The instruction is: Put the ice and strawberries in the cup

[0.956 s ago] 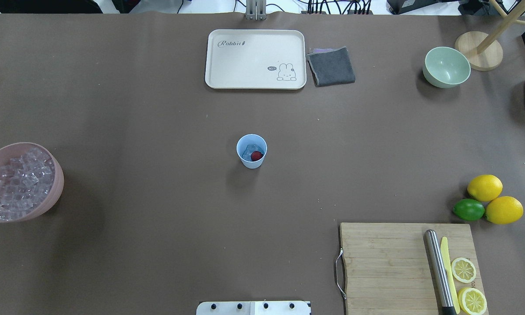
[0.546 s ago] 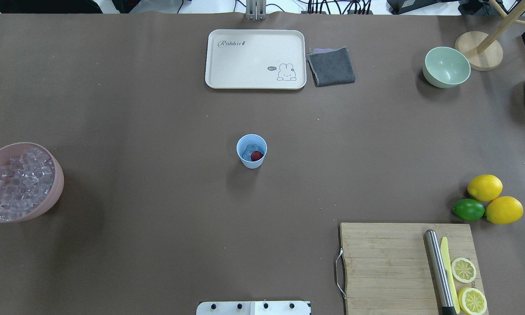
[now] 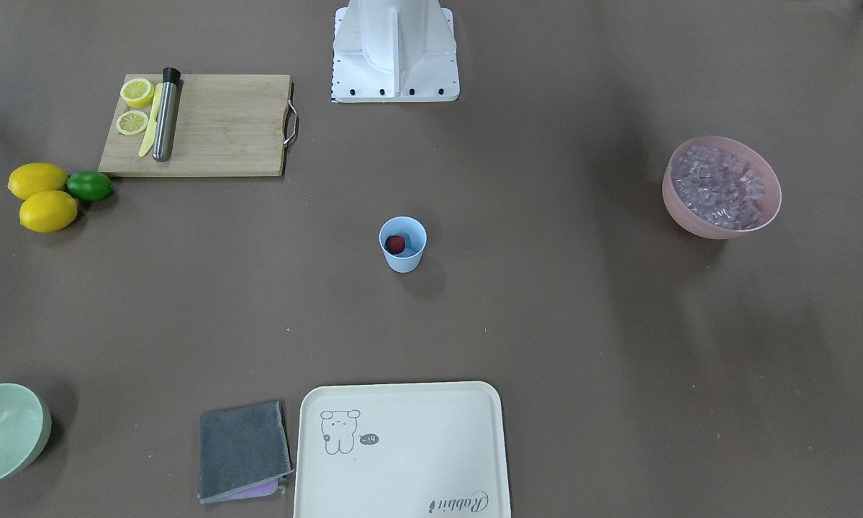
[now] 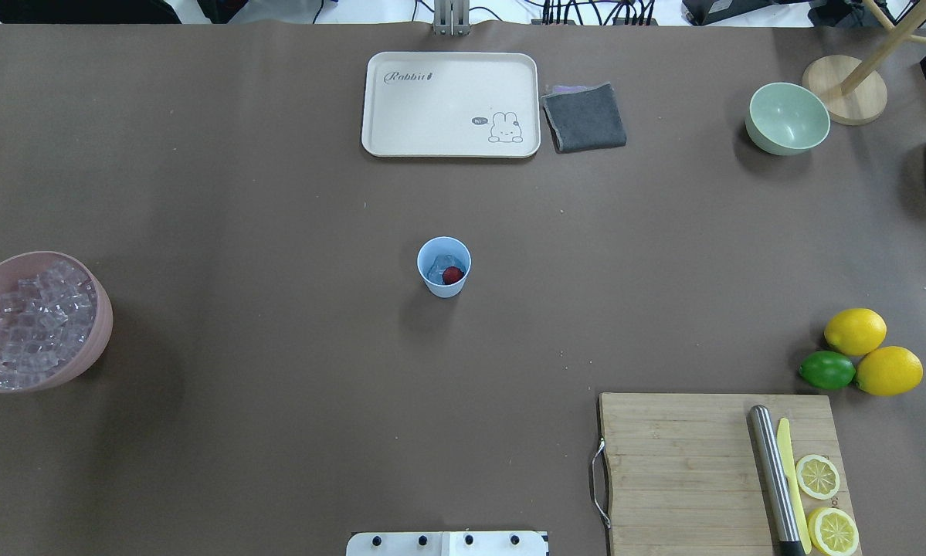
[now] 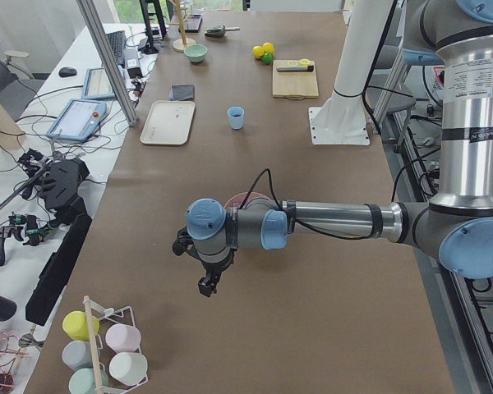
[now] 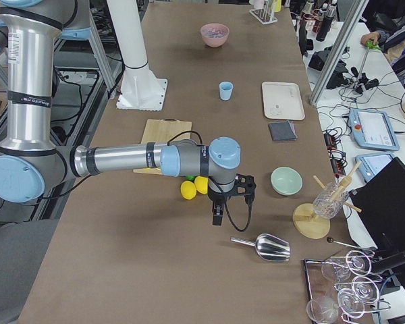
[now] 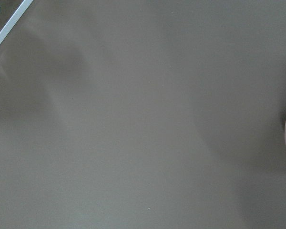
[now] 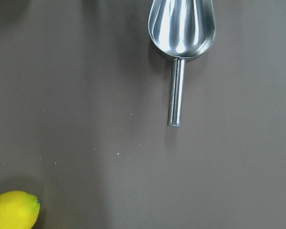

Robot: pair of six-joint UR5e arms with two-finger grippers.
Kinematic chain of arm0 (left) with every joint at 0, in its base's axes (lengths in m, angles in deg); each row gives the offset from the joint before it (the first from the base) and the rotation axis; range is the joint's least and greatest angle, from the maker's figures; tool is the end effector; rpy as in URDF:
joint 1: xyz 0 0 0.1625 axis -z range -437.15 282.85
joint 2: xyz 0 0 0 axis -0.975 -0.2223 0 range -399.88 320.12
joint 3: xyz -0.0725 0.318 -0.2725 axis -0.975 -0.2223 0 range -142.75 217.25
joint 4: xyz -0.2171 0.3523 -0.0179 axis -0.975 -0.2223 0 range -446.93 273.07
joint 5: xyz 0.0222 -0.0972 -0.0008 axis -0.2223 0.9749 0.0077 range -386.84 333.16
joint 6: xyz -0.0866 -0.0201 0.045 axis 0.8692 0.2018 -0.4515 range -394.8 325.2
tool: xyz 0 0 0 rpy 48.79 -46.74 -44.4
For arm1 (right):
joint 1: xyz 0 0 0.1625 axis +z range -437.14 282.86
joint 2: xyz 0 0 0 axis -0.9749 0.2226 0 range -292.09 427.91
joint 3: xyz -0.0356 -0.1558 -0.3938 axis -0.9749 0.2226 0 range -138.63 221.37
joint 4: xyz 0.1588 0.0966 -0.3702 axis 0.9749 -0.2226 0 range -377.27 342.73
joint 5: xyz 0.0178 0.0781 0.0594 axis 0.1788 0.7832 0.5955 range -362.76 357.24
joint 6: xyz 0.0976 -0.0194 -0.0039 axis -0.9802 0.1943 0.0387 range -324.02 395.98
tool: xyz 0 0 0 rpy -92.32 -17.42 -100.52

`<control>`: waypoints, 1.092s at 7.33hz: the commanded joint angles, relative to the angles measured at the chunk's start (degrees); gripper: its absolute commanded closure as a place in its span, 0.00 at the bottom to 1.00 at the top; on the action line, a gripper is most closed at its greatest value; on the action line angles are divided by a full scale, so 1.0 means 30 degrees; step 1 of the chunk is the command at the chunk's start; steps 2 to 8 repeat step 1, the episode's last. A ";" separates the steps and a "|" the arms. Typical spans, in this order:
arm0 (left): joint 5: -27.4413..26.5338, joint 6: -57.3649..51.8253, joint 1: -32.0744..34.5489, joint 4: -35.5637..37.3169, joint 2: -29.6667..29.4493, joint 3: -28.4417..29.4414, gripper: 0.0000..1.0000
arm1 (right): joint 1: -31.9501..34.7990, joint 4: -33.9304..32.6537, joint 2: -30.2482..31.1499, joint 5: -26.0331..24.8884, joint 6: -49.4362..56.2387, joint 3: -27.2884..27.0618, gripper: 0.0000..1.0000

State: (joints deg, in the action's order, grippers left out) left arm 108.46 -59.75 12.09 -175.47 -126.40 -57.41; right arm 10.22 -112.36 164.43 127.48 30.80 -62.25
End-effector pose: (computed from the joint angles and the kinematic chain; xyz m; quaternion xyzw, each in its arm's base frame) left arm -0.0563 -0.4664 0.6491 0.0785 0.3770 0.2044 0.9000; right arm 0.0484 -0.4459 0.6087 -0.0070 -0.3443 0.0148 0.9387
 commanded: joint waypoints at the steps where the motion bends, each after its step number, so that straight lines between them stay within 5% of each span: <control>1: -0.0012 0.0026 -0.0011 0.0011 0.0011 0.0031 0.02 | 0.0000 0.0000 0.0022 0.0003 0.0000 0.0029 0.00; 8: -0.0012 0.0026 -0.0011 0.0011 0.0011 0.0031 0.02 | 0.0000 0.0000 0.0022 0.0003 0.0000 0.0029 0.00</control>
